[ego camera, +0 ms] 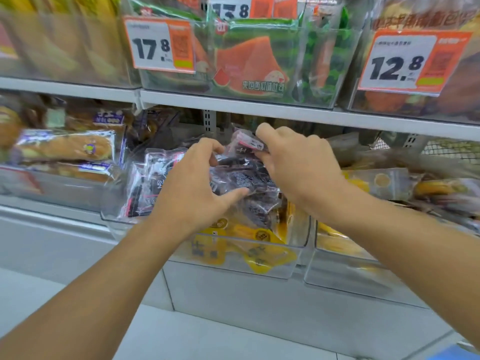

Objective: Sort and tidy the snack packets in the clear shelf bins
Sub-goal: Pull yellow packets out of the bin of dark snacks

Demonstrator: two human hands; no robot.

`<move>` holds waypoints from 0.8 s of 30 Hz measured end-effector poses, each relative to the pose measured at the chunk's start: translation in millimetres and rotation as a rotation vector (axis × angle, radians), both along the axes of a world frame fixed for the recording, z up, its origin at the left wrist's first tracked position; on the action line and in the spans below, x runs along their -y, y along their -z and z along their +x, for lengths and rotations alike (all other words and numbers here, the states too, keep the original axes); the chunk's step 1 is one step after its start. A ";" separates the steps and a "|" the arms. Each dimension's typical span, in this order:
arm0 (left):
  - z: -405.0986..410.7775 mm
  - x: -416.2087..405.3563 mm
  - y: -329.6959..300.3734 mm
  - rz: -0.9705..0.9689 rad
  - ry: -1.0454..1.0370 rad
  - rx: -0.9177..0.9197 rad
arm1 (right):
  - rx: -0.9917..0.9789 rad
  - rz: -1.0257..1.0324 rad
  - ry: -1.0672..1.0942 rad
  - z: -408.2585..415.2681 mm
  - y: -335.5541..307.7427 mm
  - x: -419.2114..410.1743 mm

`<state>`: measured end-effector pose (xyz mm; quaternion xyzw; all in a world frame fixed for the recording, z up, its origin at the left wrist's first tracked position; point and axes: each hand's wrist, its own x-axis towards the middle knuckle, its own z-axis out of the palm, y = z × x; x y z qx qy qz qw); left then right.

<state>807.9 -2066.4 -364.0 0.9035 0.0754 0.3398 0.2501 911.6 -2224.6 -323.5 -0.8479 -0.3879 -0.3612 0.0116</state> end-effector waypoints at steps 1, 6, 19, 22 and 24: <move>1.5 -0.3 1.6 -0.003 -0.026 0.026 | 0.018 -0.004 -0.011 0.4 1.3 -7.4; 8.6 -18.7 9.4 -0.043 -0.105 0.166 | -0.321 0.021 -0.157 3.8 -8.9 -19.5; 16.0 -39.8 2.2 0.108 -0.019 0.089 | -0.396 -0.047 -0.260 -28.0 -14.1 -5.0; 4.2 -42.0 -4.8 0.121 0.119 -0.141 | -0.440 -0.160 -0.138 -38.6 -19.0 9.4; -3.7 -46.2 -3.8 0.136 0.165 -0.260 | -0.684 -0.376 -0.066 -40.7 -7.5 9.2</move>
